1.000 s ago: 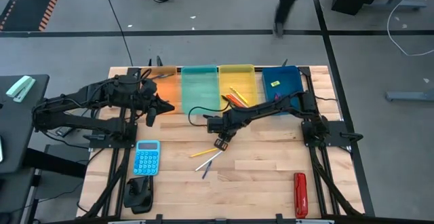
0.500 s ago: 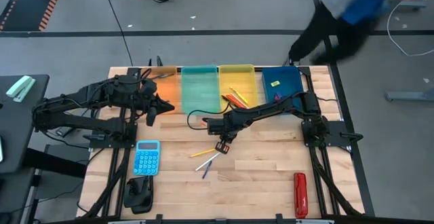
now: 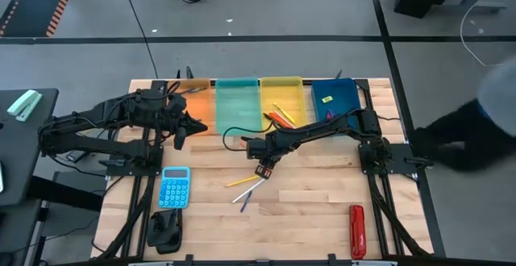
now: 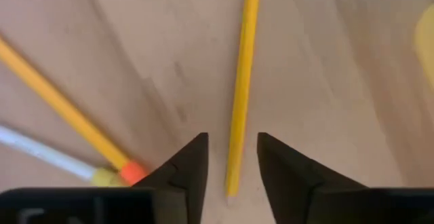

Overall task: Sort crayons/erasers/pens/pencils in bins
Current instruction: Put the yellow pencil into the green bin

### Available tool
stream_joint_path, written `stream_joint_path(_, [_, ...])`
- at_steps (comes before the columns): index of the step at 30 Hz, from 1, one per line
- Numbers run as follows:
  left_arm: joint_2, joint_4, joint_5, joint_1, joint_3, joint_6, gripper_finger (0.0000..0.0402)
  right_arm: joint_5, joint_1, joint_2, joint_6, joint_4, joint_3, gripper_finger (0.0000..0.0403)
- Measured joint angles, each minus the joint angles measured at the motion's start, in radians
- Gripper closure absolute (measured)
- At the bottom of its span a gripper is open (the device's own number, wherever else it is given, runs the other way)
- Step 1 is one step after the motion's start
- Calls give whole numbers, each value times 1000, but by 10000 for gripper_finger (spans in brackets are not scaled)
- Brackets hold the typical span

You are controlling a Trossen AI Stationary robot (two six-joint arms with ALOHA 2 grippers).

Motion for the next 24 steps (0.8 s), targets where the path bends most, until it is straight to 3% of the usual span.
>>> stream_joint_path(8, [0, -1, 0, 0, 0, 0, 378, 11, -10, 0, -15, 35, -18, 247])
stream_joint_path(24, [0, -30, 0, -27, 0, -27, 389, -30, -7, -6, -17, 96, -102, 324])
